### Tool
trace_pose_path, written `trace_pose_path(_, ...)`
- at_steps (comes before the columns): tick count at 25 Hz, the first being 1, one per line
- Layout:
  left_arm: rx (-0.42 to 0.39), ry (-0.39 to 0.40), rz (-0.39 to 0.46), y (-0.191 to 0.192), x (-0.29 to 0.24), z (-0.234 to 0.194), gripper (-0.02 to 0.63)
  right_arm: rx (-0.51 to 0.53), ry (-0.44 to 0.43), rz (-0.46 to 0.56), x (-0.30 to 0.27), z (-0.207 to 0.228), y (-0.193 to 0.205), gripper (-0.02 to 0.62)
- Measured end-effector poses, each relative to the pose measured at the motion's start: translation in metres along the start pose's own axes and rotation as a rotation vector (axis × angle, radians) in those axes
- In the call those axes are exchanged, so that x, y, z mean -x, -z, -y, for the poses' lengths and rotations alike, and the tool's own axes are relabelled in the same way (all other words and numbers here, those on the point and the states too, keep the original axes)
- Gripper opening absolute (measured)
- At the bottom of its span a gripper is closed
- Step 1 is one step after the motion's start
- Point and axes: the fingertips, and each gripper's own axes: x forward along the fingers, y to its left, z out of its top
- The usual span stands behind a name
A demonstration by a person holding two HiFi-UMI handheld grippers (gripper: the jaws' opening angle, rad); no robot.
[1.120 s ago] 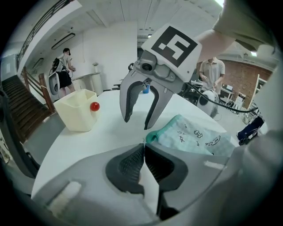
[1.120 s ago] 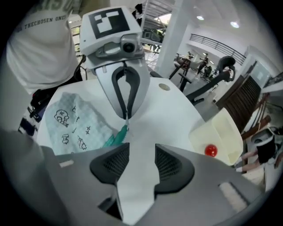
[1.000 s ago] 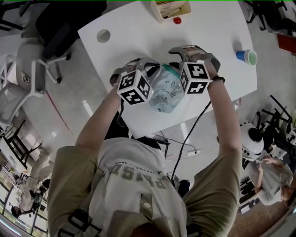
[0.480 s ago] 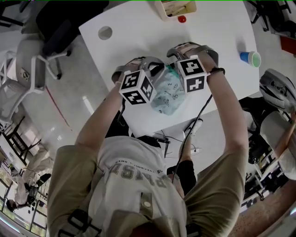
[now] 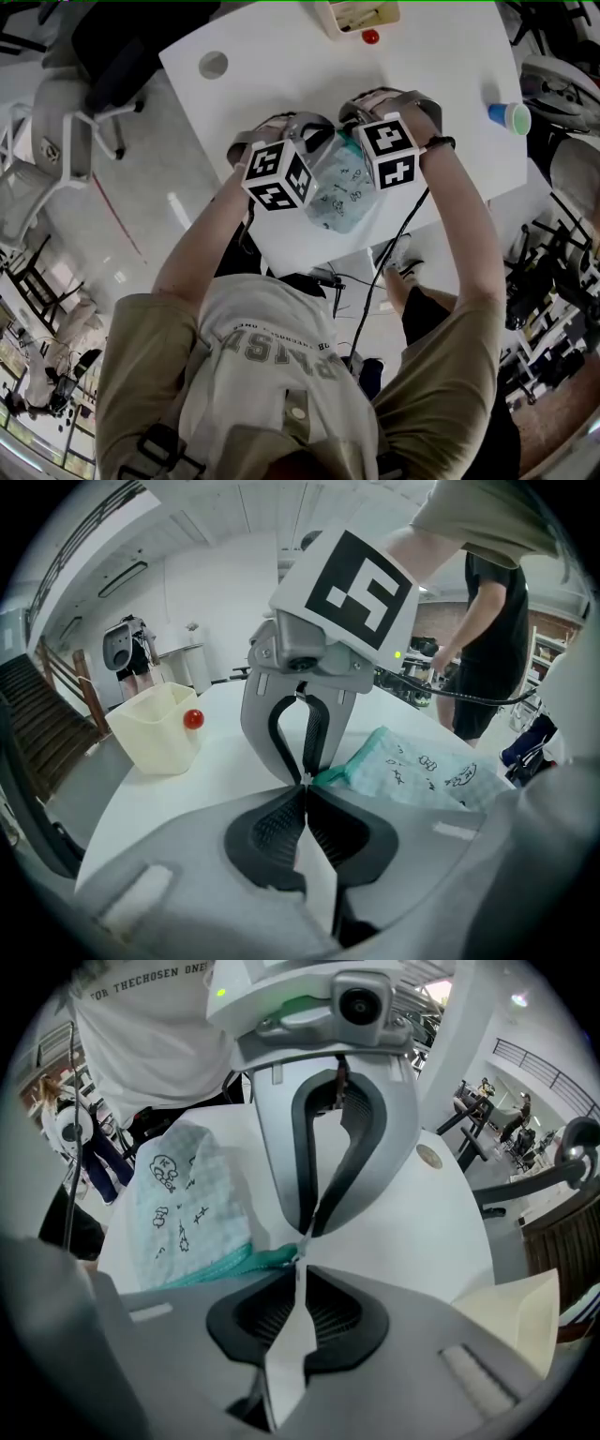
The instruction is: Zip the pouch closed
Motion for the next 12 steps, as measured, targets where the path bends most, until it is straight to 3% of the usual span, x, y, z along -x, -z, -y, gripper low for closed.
trace_pose_path(3,-0.001,0.000,-0.003,0.0004,0.0001,0.0000,0.015,0.005,-0.005,0.003,0.0004,-0.0037,-0.0008,0.008)
trace_pose_path(12,0.000,0.006,-0.005,0.0002,-0.0014,-0.0004,0.015,-0.073,-0.031,0.028,0.0084,-0.0052,-0.0068,0.005)
